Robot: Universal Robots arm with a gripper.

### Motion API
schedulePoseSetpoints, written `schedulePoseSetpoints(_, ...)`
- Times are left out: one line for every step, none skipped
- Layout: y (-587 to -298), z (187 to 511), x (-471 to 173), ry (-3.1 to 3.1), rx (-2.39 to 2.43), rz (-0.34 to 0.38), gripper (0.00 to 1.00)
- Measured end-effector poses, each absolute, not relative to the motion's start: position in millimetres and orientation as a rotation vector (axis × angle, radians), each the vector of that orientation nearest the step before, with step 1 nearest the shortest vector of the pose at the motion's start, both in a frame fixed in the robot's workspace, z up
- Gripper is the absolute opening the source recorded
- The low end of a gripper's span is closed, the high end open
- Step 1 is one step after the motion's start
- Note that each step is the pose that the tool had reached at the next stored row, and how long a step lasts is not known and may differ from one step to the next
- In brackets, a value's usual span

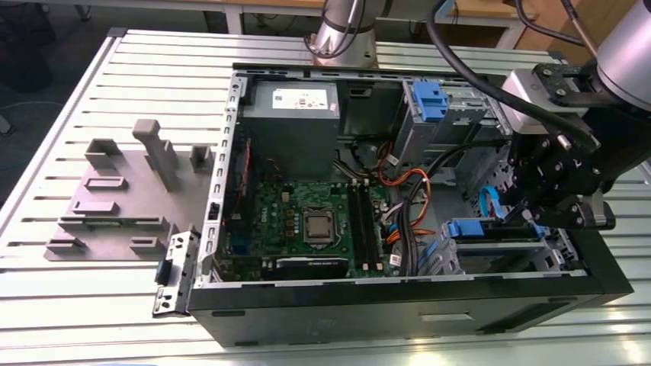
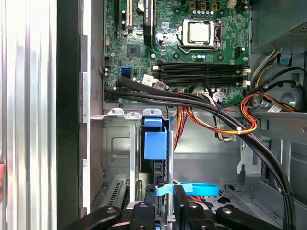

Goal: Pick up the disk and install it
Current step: 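Insert the first disk wire, then insert the second disk wire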

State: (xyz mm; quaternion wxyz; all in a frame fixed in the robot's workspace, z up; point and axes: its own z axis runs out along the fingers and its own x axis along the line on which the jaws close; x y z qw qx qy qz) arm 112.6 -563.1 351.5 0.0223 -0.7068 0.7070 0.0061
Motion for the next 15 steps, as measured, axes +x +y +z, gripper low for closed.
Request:
schedulePoseSetpoints(-563.1, 351.9, 112.6, 2.19, -2.189, 0.019, 0.29)
schedulePoseSetpoints(-563.1, 352.4, 112.6, 2.19, -2.189, 0.019, 0.29)
schedulePoseSetpoints(-563.1, 352.5, 112.6, 2.19, -2.189, 0.019, 0.29)
schedulePoseSetpoints(-563.1, 352.4, 112.6, 2.19, -2.189, 0.019, 0.29)
schedulePoseSetpoints(-563.0, 352.5, 112.6, 2.19, -2.189, 0.019, 0.29)
schedulePoseSetpoints(-563.0, 352.6, 112.6, 2.19, -2.189, 0.019, 0.29)
schedulePoseSetpoints(-563.1, 352.6, 112.6, 2.19, -2.189, 0.019, 0.29)
schedulePoseSetpoints(-563.1, 352.7, 112.6, 2.19, -2.189, 0.019, 0.29)
schedulePoseSetpoints(-563.1, 352.7, 112.6, 2.192, -2.191, 0.022, 0.29)
schedulePoseSetpoints(-563.0, 352.8, 112.6, 2.194, -2.193, 0.027, 0.29)
schedulePoseSetpoints(-563.0, 352.8, 112.6, 2.195, -2.194, 0.028, 0.29)
schedulePoseSetpoints(-563.1, 352.7, 112.5, 2.195, -2.193, 0.029, 0.29)
schedulePoseSetpoints(-563.1, 352.6, 112.6, 2.201, -2.199, 0.042, 0.29)
schedulePoseSetpoints(-563.1, 352.7, 112.6, 2.207, -2.204, 0.054, 0.29)
schedulePoseSetpoints(-563.1, 352.7, 112.6, 2.207, -2.204, 0.055, 0.29)
